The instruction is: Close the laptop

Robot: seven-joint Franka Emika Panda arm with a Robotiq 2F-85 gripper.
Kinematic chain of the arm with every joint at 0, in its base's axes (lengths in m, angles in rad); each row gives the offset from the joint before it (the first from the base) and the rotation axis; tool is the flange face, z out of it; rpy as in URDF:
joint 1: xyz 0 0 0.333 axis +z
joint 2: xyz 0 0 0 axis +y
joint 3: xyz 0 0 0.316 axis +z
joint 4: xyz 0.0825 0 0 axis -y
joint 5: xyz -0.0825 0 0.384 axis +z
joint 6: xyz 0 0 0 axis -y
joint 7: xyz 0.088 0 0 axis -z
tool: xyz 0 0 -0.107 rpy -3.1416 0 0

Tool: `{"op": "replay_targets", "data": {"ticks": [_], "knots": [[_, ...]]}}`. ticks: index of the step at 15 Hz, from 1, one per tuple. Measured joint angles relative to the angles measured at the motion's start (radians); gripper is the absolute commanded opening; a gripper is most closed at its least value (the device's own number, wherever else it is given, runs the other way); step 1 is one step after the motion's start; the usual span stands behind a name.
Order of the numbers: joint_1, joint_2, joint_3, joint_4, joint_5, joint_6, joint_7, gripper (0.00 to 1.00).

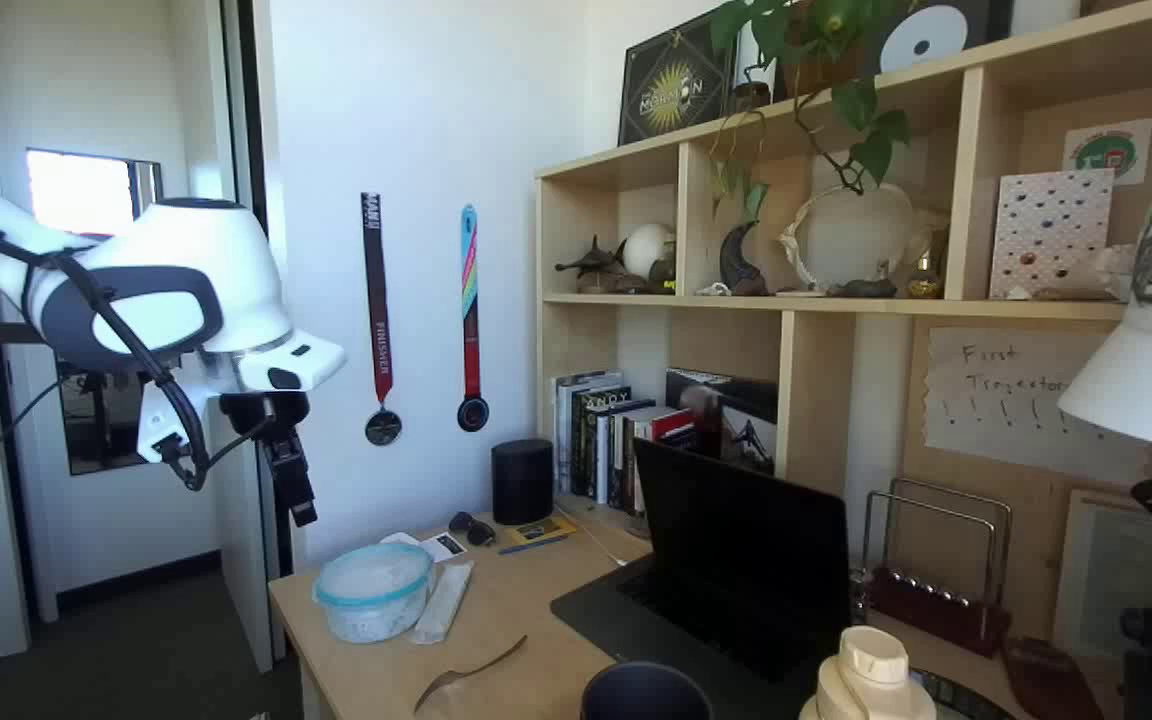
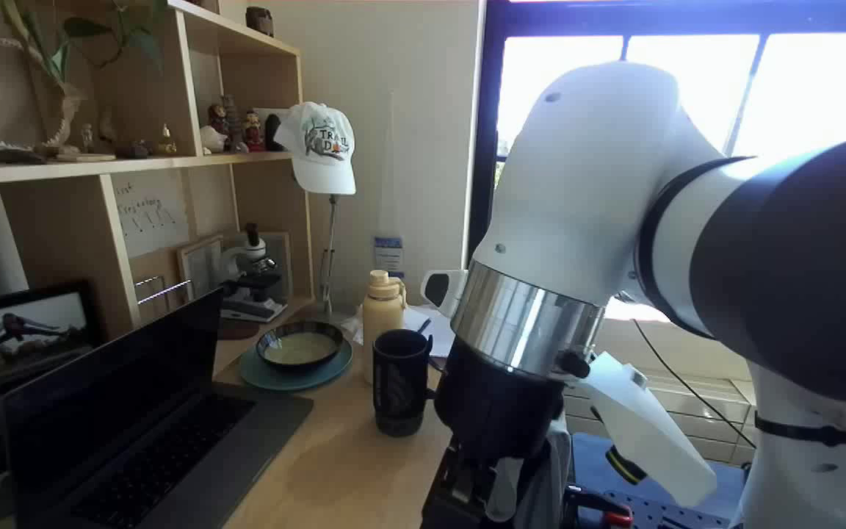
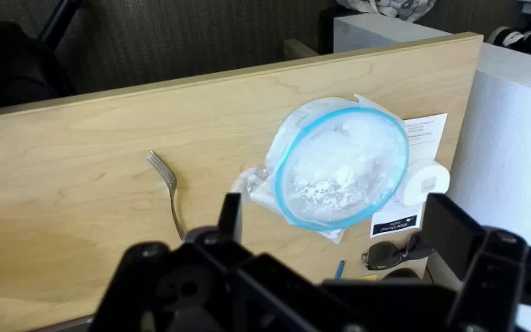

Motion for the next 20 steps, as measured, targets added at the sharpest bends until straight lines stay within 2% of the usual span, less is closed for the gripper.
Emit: {"op": "replay_targets", "data": {"ticks": [4, 9, 15, 20], "knots": [[0.001, 0.004, -0.012, 0.004, -0.003, 0.004, -0.016, 1.0], [-0.017, 0.095, -0.093, 0.068, -0.067, 0.129, -0.145, 1.0], [-0.101, 0.354, -0.168, 0.287, -0.198, 0.318, -0.237, 1.0], [-0.136, 0.572, -0.199, 0.525, -0.223, 0.38, -0.277, 1.0]]}}
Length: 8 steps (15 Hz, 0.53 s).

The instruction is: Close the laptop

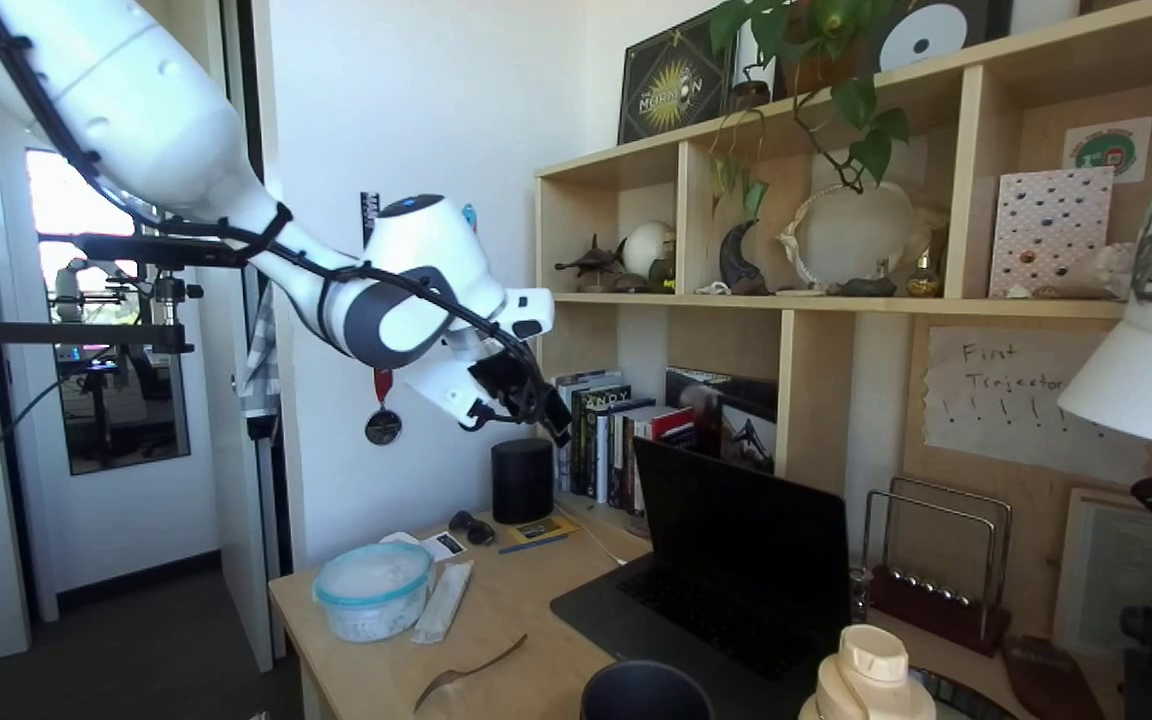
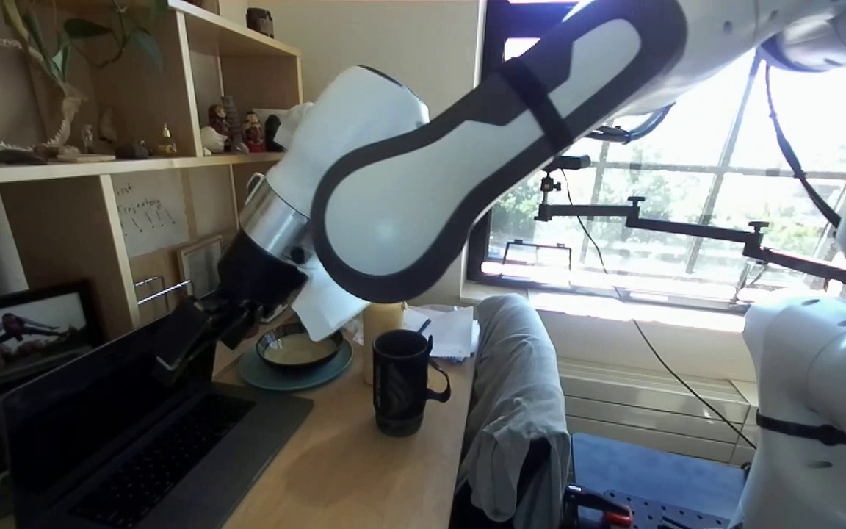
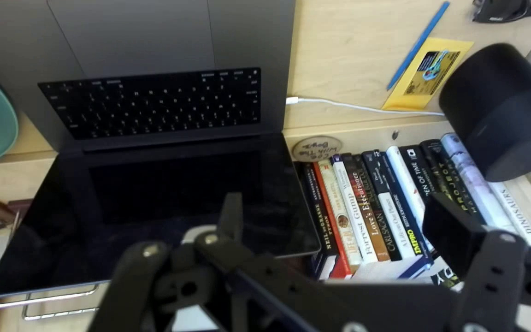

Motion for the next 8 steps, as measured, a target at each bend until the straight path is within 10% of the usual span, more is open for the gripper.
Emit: {"op": "replay_targets", "data": {"ticks": [8], "knots": [[-0.014, 0.095, 0.004, 0.116, -0.012, 0.001, 0.001, 1.0]]}}
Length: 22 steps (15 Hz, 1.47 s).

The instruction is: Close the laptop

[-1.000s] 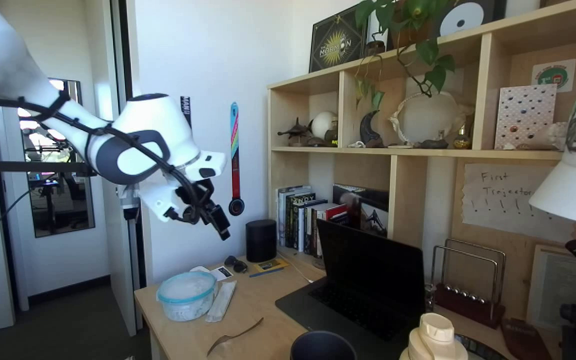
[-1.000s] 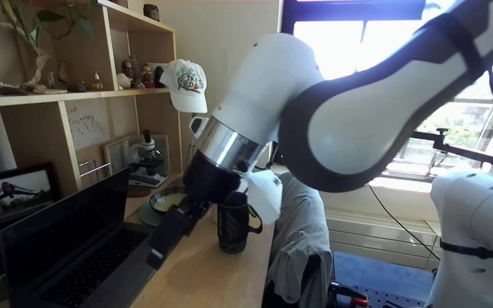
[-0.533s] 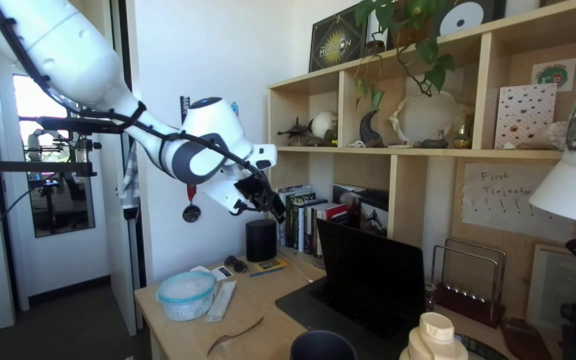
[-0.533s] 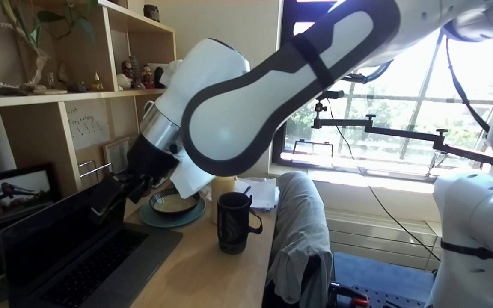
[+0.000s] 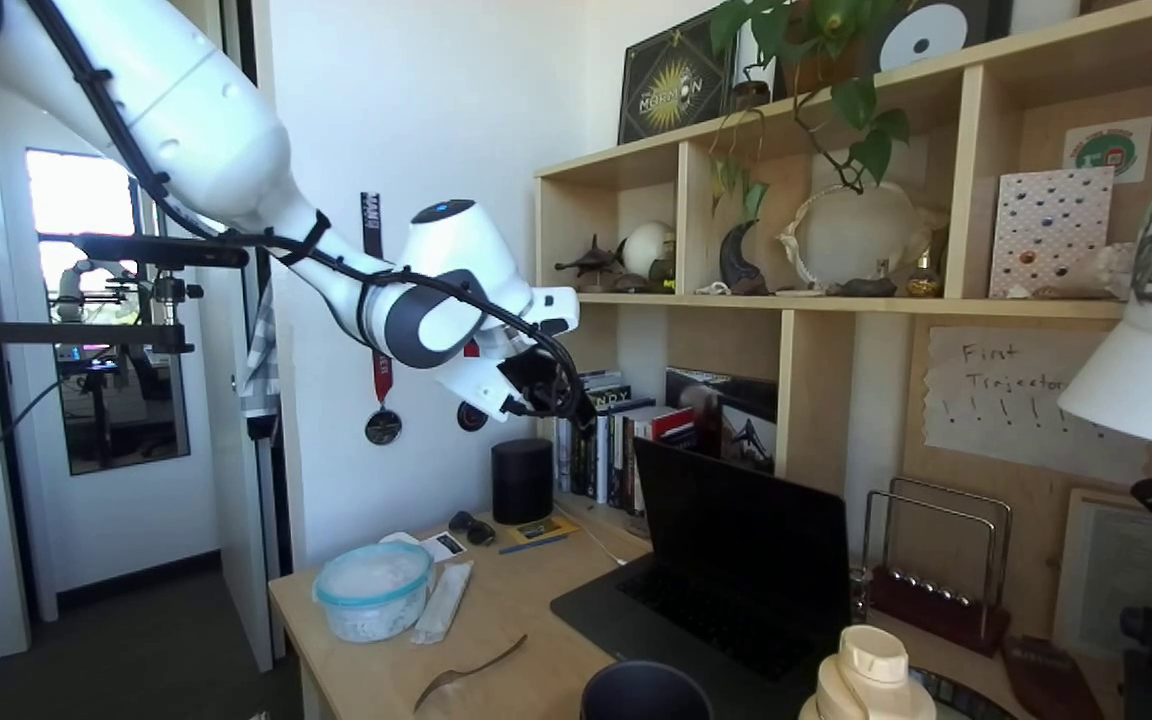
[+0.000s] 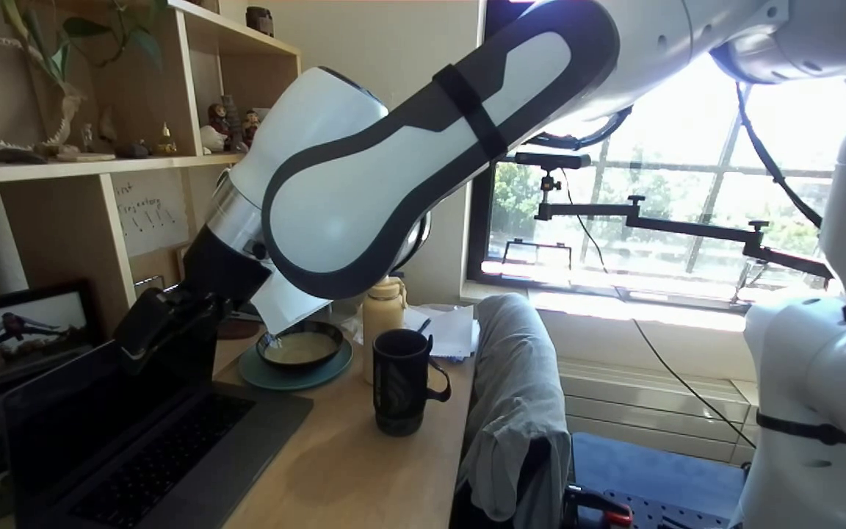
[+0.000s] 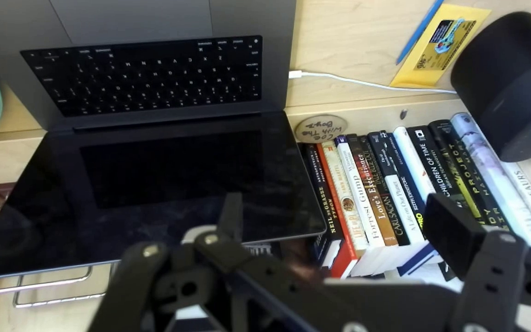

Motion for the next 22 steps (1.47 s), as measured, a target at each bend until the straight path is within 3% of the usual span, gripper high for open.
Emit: {"op": "replay_targets", "data": {"ticks": [6, 15, 22], "knots": [[-0.007, 0.065, 0.002, 0.07, 0.021, 0.001, -0.067, 1.0], [-0.058, 0.357, 0.044, 0.485, 0.021, -0.078, -0.259, 1.0], [-0.091, 0.531, 0.088, 0.726, -0.036, -0.206, -0.274, 1.0]]}}
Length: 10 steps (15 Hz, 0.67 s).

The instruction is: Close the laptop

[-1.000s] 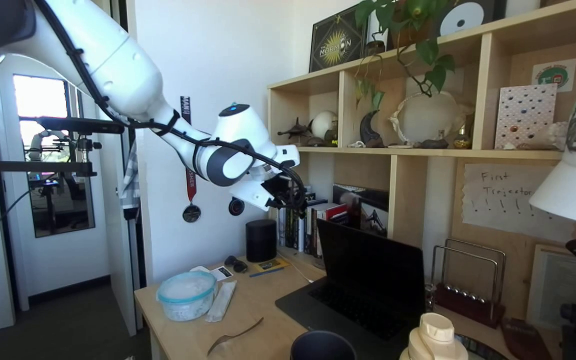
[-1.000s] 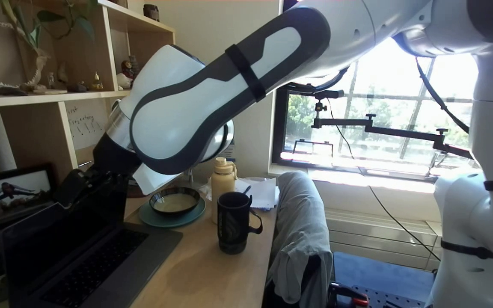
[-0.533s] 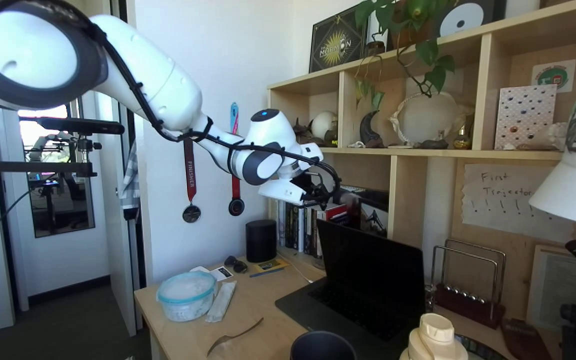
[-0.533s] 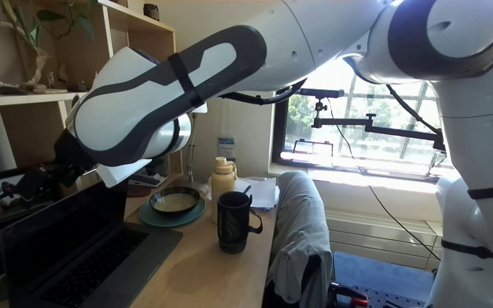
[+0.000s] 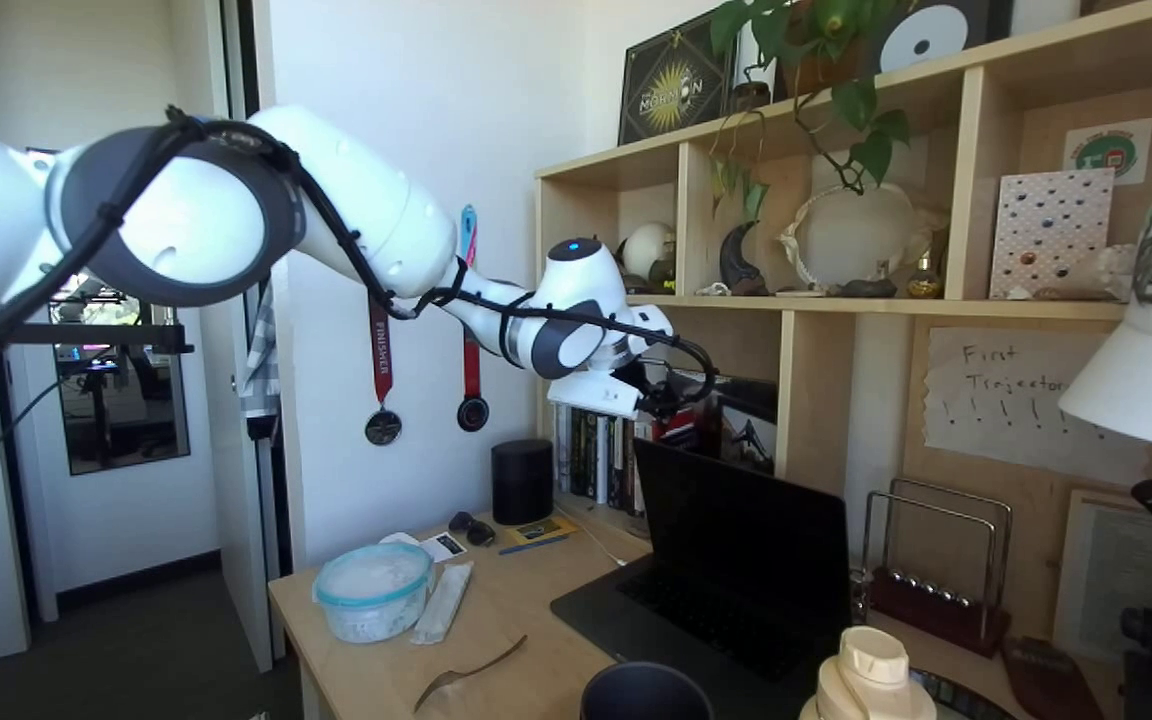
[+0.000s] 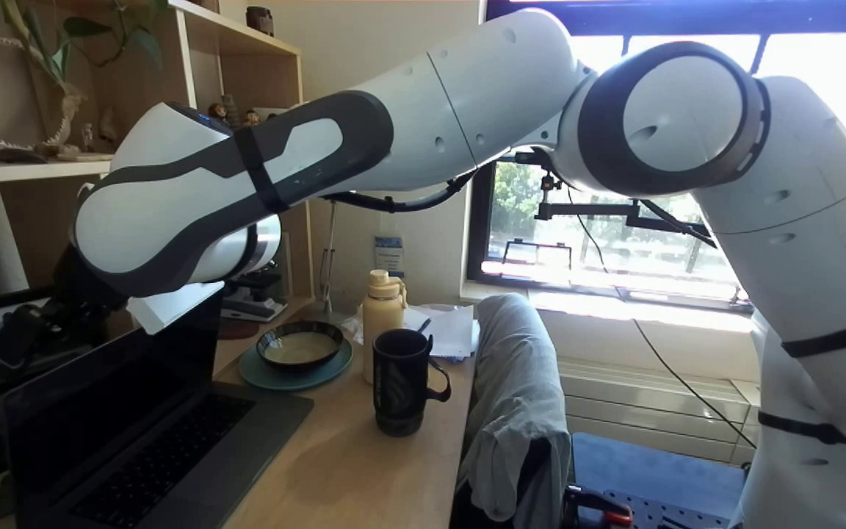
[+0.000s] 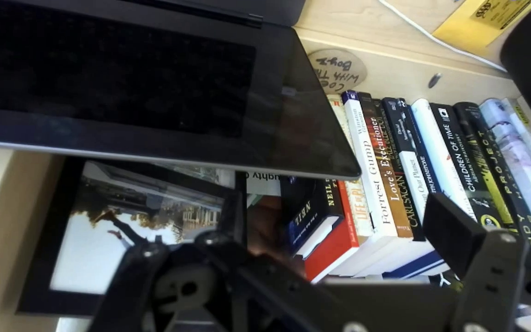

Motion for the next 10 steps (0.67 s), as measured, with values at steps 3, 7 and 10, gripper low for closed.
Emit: {"op": "replay_targets", "data": {"ticks": [3, 7, 10], "knots": [[0.0, 0.041, 0.0, 0.062, -0.007, -0.039, 0.001, 1.0], [0.0, 0.083, 0.0, 0.117, -0.007, -0.069, 0.002, 1.0], [0.0, 0.11, 0.0, 0.141, -0.007, -0.076, 0.003, 1.0]]}}
